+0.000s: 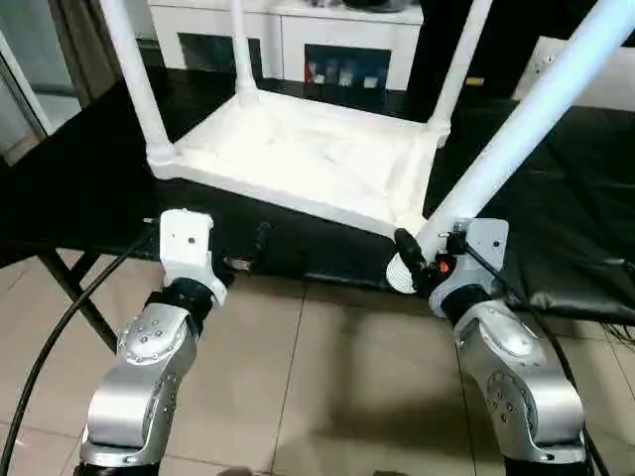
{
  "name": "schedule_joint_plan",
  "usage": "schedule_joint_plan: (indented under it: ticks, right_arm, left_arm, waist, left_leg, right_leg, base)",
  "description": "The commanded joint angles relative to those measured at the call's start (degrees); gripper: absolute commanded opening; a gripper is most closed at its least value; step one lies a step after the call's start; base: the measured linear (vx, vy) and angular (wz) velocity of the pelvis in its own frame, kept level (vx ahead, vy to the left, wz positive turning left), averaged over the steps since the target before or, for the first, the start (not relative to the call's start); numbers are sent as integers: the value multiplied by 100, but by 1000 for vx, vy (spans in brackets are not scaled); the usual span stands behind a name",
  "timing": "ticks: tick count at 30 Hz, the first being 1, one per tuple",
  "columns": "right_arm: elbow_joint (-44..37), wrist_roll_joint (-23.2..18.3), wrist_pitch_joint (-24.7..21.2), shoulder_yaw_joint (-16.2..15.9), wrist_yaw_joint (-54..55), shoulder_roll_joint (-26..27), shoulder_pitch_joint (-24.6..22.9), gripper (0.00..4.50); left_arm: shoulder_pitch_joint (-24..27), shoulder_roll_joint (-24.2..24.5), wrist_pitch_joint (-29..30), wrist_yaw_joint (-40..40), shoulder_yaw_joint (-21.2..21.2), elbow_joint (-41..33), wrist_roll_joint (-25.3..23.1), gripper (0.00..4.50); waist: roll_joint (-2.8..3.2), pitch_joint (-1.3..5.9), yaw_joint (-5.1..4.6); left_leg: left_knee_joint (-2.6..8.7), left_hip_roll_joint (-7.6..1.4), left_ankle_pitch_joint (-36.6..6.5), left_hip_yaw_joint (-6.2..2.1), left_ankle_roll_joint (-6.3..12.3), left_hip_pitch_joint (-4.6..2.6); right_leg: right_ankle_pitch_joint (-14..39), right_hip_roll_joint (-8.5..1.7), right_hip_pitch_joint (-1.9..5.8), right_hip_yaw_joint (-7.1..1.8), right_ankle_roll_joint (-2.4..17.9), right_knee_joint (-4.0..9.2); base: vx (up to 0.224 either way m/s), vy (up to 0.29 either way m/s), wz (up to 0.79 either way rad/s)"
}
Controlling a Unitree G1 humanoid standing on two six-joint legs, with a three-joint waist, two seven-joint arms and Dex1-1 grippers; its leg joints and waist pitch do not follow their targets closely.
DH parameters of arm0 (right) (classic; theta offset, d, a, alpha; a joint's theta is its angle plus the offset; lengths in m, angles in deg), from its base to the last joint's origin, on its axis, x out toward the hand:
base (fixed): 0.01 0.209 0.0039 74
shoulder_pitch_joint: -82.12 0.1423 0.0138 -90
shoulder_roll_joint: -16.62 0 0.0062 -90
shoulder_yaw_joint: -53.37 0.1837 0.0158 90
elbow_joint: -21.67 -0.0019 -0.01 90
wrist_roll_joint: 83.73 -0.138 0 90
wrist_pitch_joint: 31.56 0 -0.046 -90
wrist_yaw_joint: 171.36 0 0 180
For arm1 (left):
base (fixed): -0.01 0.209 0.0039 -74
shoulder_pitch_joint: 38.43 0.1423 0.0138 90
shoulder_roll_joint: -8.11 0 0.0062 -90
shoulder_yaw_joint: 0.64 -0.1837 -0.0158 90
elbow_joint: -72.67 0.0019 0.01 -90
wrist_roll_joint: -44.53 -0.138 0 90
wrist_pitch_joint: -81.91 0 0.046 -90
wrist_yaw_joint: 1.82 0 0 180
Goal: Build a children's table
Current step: Move to table
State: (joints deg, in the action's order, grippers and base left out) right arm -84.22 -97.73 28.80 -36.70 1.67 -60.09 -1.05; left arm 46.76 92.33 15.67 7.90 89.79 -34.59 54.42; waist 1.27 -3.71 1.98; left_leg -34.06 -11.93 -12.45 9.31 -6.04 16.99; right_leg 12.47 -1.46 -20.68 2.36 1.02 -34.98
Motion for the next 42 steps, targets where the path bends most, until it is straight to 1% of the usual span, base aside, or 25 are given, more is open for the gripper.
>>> schedule_joint_plan:
  ticks: [1,3,5,7,9,11,12,13,14,18,19,21,22,23,24,25,27,28,30,31,34,36,37,38,42]
  right_arm:
    - [-125,-1,25,150,20,-37,11,189]
    - [-148,-53,8,192,29,-29,2,189]
    - [-163,-48,7,183,31,-48,-9,189]
    - [-177,-29,20,167,11,-88,-17,189]
    - [-176,-23,27,172,12,-100,-23,189]
    - [-180,-31,22,191,8,-110,-12,189]
    - [-181,-42,19,205,4,-112,-7,189]
    - [-173,-41,45,229,-14,-138,11,189]
    - [-169,-46,58,232,-36,-153,19,189]
    - [-150,-90,3,229,-121,-210,80,189]
    - [-123,-99,-38,201,-177,-245,126,189]
    - [-95,-67,-85,127,-249,-305,167,189]
    - [-88,-39,-97,92,-273,-324,177,189]
    - [-69,-38,-136,-5,-382,-361,203,189]
    - [-67,-39,-142,-19,-397,-366,207,189]
    - [-59,15,-165,-97,-430,-411,249,189]
    - [-61,4,-201,-126,-459,-421,298,189]
    - [-67,11,-215,-154,-486,-443,316,189]
    - [-87,-17,-227,-179,-533,-454,317,189]
    - [-149,-133,-237,-199,-625,-447,267,189]
    - [-230,-154,-251,-220,-642,-443,180,189]
    - [-262,-105,-220,-245,-640,-450,138,189]
    - [-270,-101,-189,-233,-633,-439,115,189]
    - [-270,-101,-189,-233,-633,-439,115,189]
    - [-273,-196,-66,-123,-615,-394,79,189]
  left_arm:
    - [-99,-23,19,95,-105,-93,17,450]
    - [-101,9,20,139,-149,-89,9,450]
    - [-100,16,18,146,-153,-83,28,450]
    - [-109,20,15,159,-153,-74,19,450]
    - [-105,15,11,172,-159,-71,12,450]
    - [-110,22,16,167,-169,-72,5,450]
    - [-111,24,16,164,-173,-74,2,450]
    - [-115,17,14,166,-184,-74,-11,450]
    - [-117,13,9,158,-190,-67,-30,450]
    - [-119,0,-14,56,-176,-41,-102,450]
    - [-126,2,-7,16,-153,-31,-116,450]
    - [-135,1,5,-10,-130,-40,-113,450]
    - [-136,0,5,-18,-120,-47,-104,450]
    - [-142,-15,-2,-70,-116,-57,-138,450]
    - [-143,-17,-3,-77,-115,-59,-143,450]
    - [-138,-38,4,-94,-99,-80,-150,450]
    - [-109,-34,21,-101,-91,-123,-160,450]
    - [-96,-35,34,-104,-81,-145,-154,450]
    - [-74,-33,47,-106,-69,-178,-147,450]
    - [-27,-49,94,-106,-54,-236,-125,450]
    - [14,-54,202,-112,-21,-311,-58,450]
    - [30,-49,230,-101,-1,-335,-27,450]
    - [35,-43,241,-92,2,-341,-18,450]
    - [35,-43,241,-92,2,-341,-18,450]
    - [20,-79,311,38,106,-341,189,450]
  waist:
    - [78,126,-144]
    - [40,132,-131]
    - [-64,165,-169]
    - [-274,358,167]
    - [-261,408,286]
    - [-111,305,210]
    - [141,266,80]
    - [343,164,-144]
    - [337,378,-278]
    - [206,395,-515]
    - [-25,420,-492]
    - [-361,487,-335]
    - [-390,578,-160]
    - [-502,517,-94]
    - [-377,530,-56]
    - [-247,437,-9]
    - [-48,336,-13]
    - [283,335,-150]
    - [359,508,-470]
    - [325,528,-386]
    - [125,379,-189]
    - [-36,349,-146]
    - [-336,362,-98]
    - [-251,400,76]
    - [-64,395,-53]
  left_leg:
    - [788,-599,-4508,-183,-71,-641]
    - [894,-640,-4528,-7,88,-636]
    - [310,36,-3913,351,-1,-687]
    - [-225,477,-1517,89,241,84]
    - [-719,548,-636,-335,97,548]
    - [-687,454,-183,-636,-313,771]
    - [-28,394,-63,-633,-307,441]
    - [652,-55,-1322,-1173,-136,312]
    - [639,-475,-2650,-1495,338,-302]
    - [464,-67,-1010,-1237,2260,-418]
    - [265,325,-409,-829,2496,-296]
    - [-185,854,-563,-395,2163,327]
    - [-715,739,-555,-451,1667,742]
    - [-745,721,-151,-431,1182,839]
    - [-732,680,47,-466,993,880]
    - [-630,488,428,-461,1250,937]
    - [-253,285,262,-454,1534,732]
    - [314,200,-373,-771,1931,615]
    - [361,-38,-809,-1555,2880,-322]
    - [32,-320,589,-1480,3117,-526]
    - [458,-110,797,-1060,2310,70]
    - [427,47,297,-966,2205,128]
    - [173,359,-492,-821,1827,463]
    - [-299,471,-398,-745,1211,503]
    - [101,141,589,-776,625,493]
  right_leg:
    - [2444,-181,-299,174,256,191]
    - [2051,-344,-218,153,423,-3]
    - [3385,-357,-253,-64,641,589]
    - [4094,-595,797,-1195,806,732]
    - [2550,-582,1073,-1672,1528,593]
    - [1041,-361,866,-1553,1724,513]
    - [1359,232,446,-1147,859,560]
    - [1744,222,230,-401,305,-107]
    - [1454,39,-216,-194,33,-669]
    - [222,-233,-444,59,-399,-566]
    - [-329,-413,-300,-68,-142,6]
    - [-310,-712,464,-537,349,447]
    - [276,-1289,967,-975,760,552]
    - [-1,-1079,909,-758,750,502]
    - [-340,-1082,920,-742,931,436]
    - [-318,-1454,877,-70,793,652]
    - [1497,-1323,796,312,813,970]
    - [1943,-491,954,705,369,578]
    - [1668,-2,190,589,282,-369]
    - [1221,-145,-424,114,-129,-677]
    - [111,-158,-247,-11,-651,-768]
    - [-427,-329,-219,-190,-408,-310]
    - [-322,-844,126,-713,-504,359]
    - [966,-1406,341,-971,-559,503]
    - [-743,-719,251,-468,684,146]
  base:
    - [65,37,-85]
    - [75,16,-85]
    - [113,-38,-86]
    - [204,-35,-86]
    - [187,-14,-75]
    - [164,37,-71]
    - [139,66,-77]
    - [127,102,-51]
    - [127,102,-51]
    - [171,31,5]
    - [150,-94,2]
    - [151,-120,4]
    - [167,-131,-7]
    - [167,-131,-7]
    - [157,-103,-13]
    - [127,-59,27]
    - [133,-24,46]
    - [171,50,65]
    - [200,49,59]
    - [214,34,66]
    - [145,33,40]
    - [77,8,5]
    - [19,-64,-3]
    - [19,-64,-3]
    - [3,-15,-2]
